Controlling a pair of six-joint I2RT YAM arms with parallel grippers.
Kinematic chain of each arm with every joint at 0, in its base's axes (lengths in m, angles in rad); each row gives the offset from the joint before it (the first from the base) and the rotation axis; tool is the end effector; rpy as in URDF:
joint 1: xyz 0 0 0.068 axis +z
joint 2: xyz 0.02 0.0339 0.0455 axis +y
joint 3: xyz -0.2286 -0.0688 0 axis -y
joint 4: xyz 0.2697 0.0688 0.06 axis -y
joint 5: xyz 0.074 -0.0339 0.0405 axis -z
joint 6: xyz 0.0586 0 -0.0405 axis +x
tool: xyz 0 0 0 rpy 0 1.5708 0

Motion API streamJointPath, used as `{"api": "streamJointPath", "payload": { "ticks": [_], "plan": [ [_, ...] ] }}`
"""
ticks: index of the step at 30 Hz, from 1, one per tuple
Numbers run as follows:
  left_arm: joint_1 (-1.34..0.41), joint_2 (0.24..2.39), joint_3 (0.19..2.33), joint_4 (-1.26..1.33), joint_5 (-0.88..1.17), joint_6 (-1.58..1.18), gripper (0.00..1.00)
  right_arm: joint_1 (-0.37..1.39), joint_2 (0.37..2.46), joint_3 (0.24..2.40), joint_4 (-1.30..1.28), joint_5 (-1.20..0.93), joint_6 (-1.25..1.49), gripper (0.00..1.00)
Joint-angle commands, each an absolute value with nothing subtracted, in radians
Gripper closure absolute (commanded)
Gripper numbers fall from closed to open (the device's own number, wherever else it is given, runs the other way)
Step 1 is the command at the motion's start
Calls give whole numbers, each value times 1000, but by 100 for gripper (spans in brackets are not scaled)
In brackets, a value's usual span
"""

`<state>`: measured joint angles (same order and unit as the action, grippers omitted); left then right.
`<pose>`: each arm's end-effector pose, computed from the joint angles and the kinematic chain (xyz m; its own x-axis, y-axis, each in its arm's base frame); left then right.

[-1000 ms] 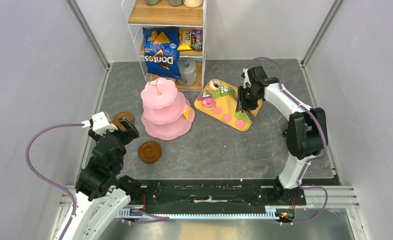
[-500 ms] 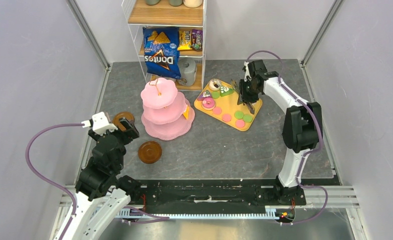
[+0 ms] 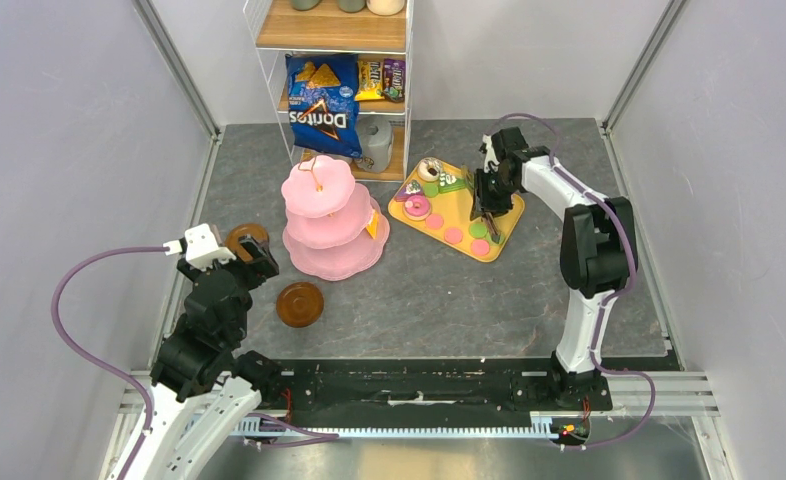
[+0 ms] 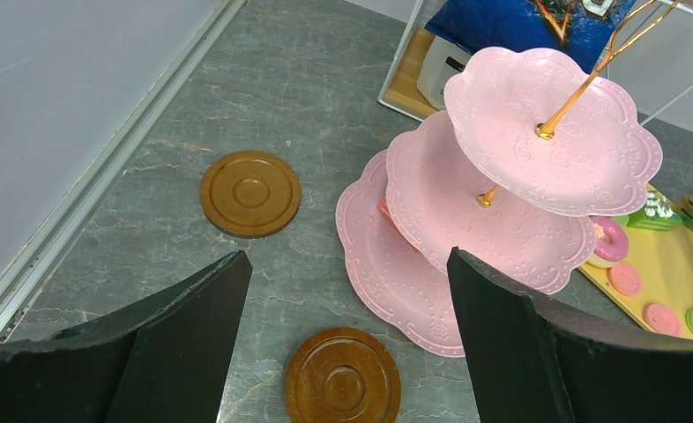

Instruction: Serve the afternoon tea

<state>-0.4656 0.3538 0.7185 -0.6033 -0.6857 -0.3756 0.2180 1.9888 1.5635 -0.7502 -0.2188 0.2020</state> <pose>0.1526 -0.0351 0.3167 -0.1223 -0.2563 -0.9588 -0.2657 0.9393 -0.2172 0.4207 0.1062 0.1447 -0.9414 -0.0080 -0.3371 -0.1060 0.9560 0.2735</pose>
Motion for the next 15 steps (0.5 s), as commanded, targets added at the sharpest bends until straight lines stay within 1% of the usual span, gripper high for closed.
{"api": "streamJointPath", "payload": {
  "ticks": [1, 15],
  "plan": [
    [-456, 362, 716, -568, -680, -388, 10, 214, 1917, 1530, -763, -313, 217, 61],
    [-455, 364, 716, -566, -676, -389, 10, 218, 1733, 1390, -772, -389, 260, 62]
  ]
}}
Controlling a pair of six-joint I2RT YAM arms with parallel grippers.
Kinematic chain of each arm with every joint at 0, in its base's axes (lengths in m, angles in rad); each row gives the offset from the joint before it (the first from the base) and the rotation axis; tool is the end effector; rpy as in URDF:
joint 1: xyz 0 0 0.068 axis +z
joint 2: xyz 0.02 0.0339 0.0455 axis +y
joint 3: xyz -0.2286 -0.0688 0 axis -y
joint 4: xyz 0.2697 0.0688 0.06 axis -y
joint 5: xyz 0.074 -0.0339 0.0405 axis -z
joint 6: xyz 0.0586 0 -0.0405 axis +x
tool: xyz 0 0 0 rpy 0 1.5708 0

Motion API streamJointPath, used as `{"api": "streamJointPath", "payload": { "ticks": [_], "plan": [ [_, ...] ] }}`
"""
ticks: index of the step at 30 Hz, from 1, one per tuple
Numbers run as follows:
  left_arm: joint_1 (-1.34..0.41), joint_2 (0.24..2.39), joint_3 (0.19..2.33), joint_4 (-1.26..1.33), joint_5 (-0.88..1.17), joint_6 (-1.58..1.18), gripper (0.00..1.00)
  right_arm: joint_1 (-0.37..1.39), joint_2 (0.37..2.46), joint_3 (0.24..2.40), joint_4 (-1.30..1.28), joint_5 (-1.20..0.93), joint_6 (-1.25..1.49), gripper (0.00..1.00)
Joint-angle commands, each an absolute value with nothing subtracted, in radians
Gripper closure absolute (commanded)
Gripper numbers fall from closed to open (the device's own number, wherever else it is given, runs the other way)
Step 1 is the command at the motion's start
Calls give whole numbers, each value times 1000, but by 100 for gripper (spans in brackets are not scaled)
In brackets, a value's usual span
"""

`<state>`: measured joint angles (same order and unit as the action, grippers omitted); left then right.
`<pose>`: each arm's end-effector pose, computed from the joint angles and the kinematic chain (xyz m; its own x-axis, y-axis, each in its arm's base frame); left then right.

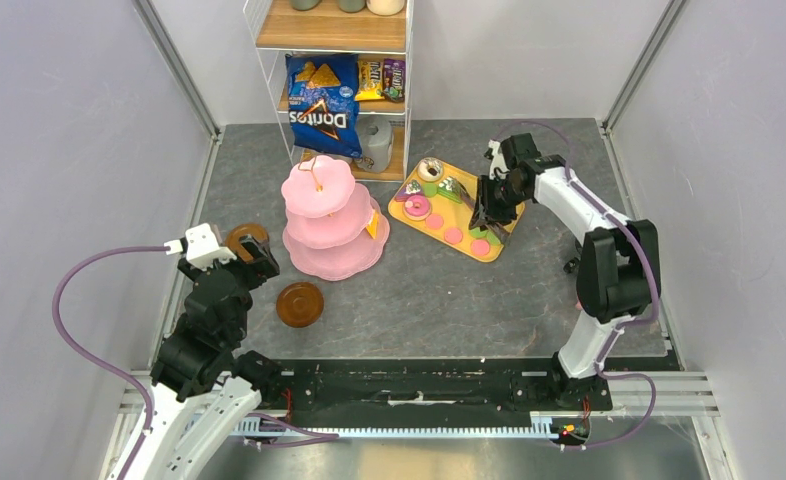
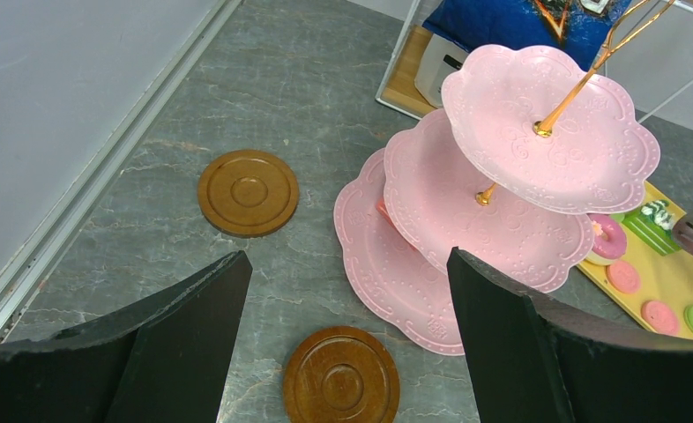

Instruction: Serve the afternoon tea

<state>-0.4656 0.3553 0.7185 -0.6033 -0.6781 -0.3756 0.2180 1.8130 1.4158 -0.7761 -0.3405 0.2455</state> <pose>0.1529 -0.0357 0.3165 -0.1262 -0.2563 -0.9583 -0.2592 0.9410 -0.2175 0.3831 0.1049 0.1673 -0.9534 0.0234 -0.3007 -0.1014 0.9140 0.3928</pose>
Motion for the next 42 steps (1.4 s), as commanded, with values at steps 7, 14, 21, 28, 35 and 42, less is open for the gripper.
{"api": "streamJointPath", "payload": {
  "ticks": [7, 14, 21, 28, 35, 42],
  "plan": [
    [-455, 364, 716, -566, -676, -390, 10, 223, 1660, 1345, -775, -256, 212, 61],
    [-454, 365, 716, -566, -676, -389, 10, 232, 1639, 1325, -766, -165, 140, 55],
    [-454, 364, 717, -566, -678, -388, 10, 275, 1669, 1325, -759, -113, 91, 50],
    [-455, 364, 718, -568, -679, -388, 10, 302, 1701, 1333, -743, -93, 57, 46],
    [-454, 365, 717, -568, -679, -389, 10, 326, 1761, 1371, -739, -33, 33, 44],
    [-455, 365, 716, -567, -681, -387, 10, 346, 1837, 1419, -732, -6, 12, 45]
  ]
}}
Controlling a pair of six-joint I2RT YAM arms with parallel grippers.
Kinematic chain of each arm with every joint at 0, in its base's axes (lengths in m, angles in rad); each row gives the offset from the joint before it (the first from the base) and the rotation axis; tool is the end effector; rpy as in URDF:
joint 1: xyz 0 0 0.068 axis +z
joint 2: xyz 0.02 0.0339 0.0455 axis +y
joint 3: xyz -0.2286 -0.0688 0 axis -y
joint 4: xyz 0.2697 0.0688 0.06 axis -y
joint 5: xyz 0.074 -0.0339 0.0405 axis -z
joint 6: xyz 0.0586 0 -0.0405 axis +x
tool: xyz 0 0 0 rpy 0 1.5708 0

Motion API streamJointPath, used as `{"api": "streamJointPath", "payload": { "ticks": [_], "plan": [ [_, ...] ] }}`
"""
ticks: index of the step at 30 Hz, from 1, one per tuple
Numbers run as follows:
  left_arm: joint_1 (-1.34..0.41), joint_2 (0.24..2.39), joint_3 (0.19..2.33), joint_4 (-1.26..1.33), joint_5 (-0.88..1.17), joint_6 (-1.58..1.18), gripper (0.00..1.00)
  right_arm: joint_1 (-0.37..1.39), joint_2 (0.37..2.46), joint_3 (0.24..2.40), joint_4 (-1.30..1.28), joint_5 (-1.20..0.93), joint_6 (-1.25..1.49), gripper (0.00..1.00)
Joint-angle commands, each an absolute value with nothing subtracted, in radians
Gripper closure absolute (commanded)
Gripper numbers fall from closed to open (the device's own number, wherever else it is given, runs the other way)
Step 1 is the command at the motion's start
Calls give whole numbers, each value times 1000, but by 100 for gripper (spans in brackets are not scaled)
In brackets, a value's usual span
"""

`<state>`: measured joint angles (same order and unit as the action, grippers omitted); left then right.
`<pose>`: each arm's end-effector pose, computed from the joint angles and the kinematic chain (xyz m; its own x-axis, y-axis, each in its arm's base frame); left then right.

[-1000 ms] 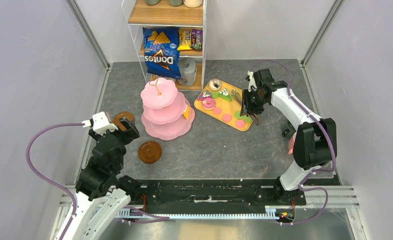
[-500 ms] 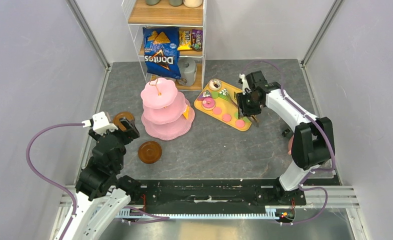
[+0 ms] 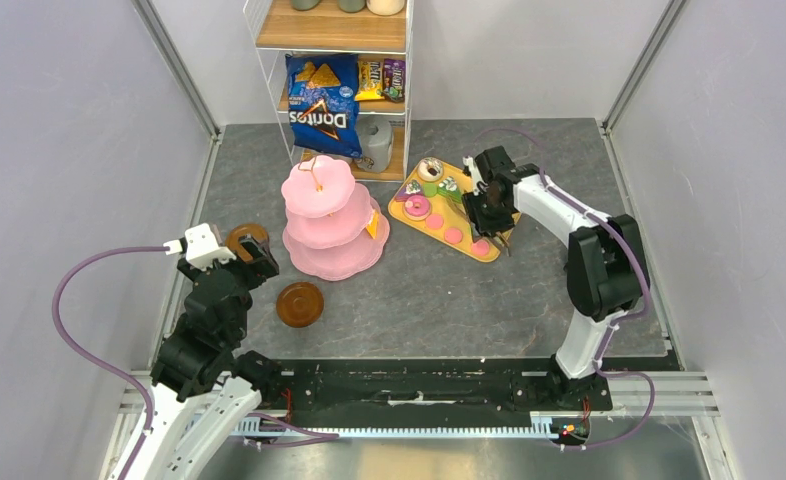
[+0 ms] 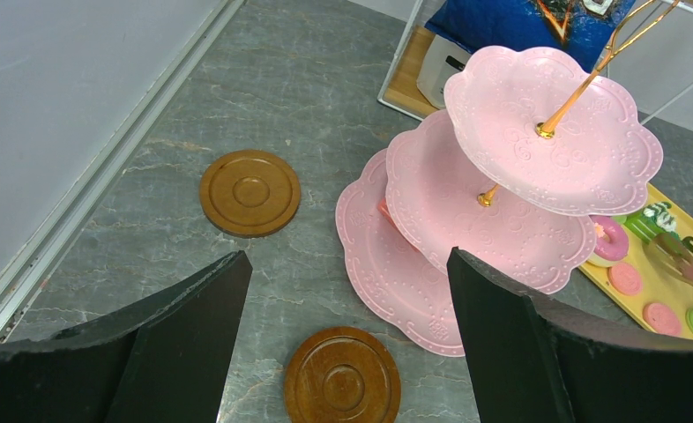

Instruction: Serve the afternoon tea

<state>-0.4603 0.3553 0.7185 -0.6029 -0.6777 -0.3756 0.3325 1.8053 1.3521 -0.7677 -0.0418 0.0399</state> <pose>0.1531 -0.0349 0.3165 -0.1246 -0.2572 -0.9583 -0.2637 0.9397 -0.2179 0.3653 0.1287 0.1472 -0.9008 -0.2689 -0.3410 -0.3040 0.9512 0.0529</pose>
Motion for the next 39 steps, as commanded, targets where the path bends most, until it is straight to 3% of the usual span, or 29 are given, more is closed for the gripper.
{"api": "streamJointPath", "payload": {
  "ticks": [1, 17, 22, 39],
  "plan": [
    [-454, 365, 717, -568, -681, -388, 10, 348, 1846, 1425, -732, -6, 9, 45],
    [-454, 366, 717, -568, -683, -387, 10, 363, 1851, 1432, -729, 47, 8, 56],
    [-455, 365, 717, -568, -684, -387, 10, 365, 1803, 1402, -730, 65, 24, 67],
    [-454, 366, 716, -569, -689, -387, 10, 511, 1539, 1328, -793, 131, 59, 71]
  ]
}}
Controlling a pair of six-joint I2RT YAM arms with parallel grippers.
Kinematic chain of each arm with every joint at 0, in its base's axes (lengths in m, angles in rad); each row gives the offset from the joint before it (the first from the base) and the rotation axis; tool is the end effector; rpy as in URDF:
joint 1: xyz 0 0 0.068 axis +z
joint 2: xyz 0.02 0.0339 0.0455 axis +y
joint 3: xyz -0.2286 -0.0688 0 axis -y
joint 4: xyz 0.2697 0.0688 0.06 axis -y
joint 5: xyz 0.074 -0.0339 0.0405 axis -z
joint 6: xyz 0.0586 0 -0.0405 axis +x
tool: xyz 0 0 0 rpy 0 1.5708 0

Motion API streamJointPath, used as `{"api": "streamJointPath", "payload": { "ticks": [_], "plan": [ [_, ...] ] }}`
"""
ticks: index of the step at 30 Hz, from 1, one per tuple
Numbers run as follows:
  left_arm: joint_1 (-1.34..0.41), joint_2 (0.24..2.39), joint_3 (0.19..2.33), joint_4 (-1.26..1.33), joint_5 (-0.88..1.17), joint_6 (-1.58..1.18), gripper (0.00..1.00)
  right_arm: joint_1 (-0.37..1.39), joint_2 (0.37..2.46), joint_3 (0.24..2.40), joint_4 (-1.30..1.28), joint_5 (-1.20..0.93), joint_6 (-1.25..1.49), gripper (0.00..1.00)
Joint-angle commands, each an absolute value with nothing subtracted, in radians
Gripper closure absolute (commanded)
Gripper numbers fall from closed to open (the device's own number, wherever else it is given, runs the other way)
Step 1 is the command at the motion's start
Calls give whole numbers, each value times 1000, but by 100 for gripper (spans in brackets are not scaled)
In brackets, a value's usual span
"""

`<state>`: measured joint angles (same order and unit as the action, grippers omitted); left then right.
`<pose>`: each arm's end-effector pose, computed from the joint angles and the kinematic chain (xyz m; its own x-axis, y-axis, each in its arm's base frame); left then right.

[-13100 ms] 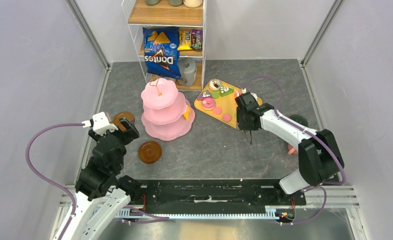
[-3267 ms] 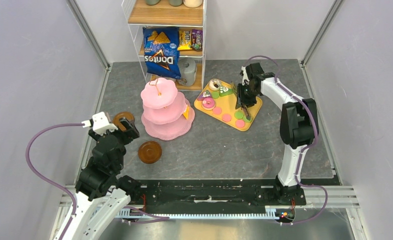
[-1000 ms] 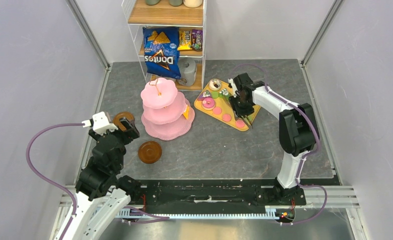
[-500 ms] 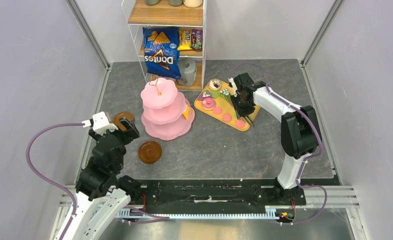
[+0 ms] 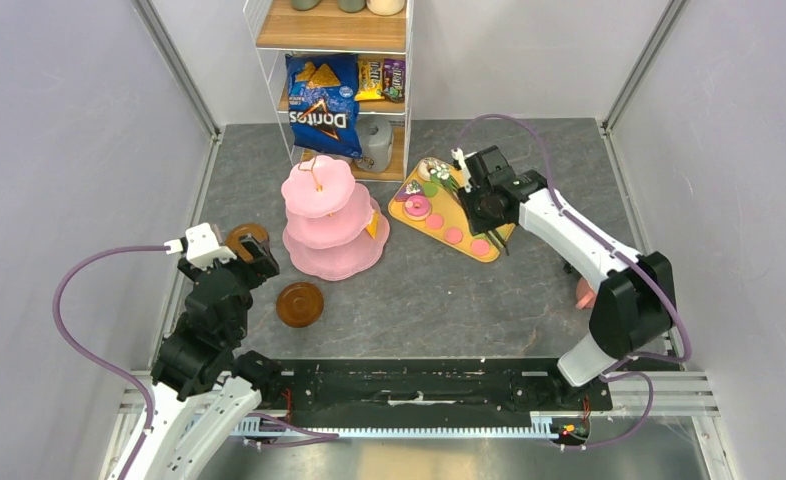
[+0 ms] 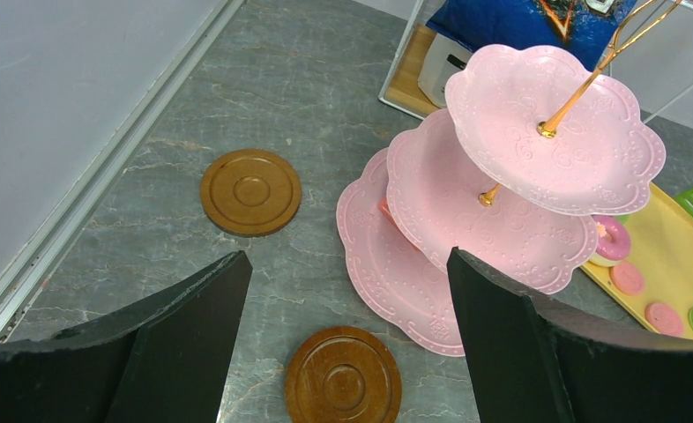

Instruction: Serve the afternoon tea

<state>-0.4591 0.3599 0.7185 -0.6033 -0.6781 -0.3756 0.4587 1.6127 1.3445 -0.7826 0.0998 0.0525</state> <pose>0.1540 -0.0351 0.3159 -0.1285 -0.2552 -0.9583 -0.2662 0.9397 -0.2145 0.3355 0.1592 0.2135 -0.7978 -0.3358 -0.5007 -0.3548 0.9330 -0.0603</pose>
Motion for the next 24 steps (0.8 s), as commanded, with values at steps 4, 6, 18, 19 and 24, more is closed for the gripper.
{"api": "streamJointPath", "payload": {
  "ticks": [4, 6, 18, 19, 24],
  "plan": [
    [-453, 367, 715, -569, -689, -389, 10, 570, 1512, 1314, -834, 133, 61, 71],
    [-453, 367, 716, -569, -691, -390, 10, 601, 1499, 1299, -847, 130, 67, 71],
    [-452, 367, 715, -569, -691, -389, 10, 843, 1453, 1203, -803, 128, 141, 71],
    [-452, 368, 715, -569, -691, -388, 10, 865, 1458, 1203, -789, 121, 146, 71],
    [-451, 368, 716, -569, -692, -388, 10, 971, 1517, 1226, -715, 106, 166, 71]
  ]
}}
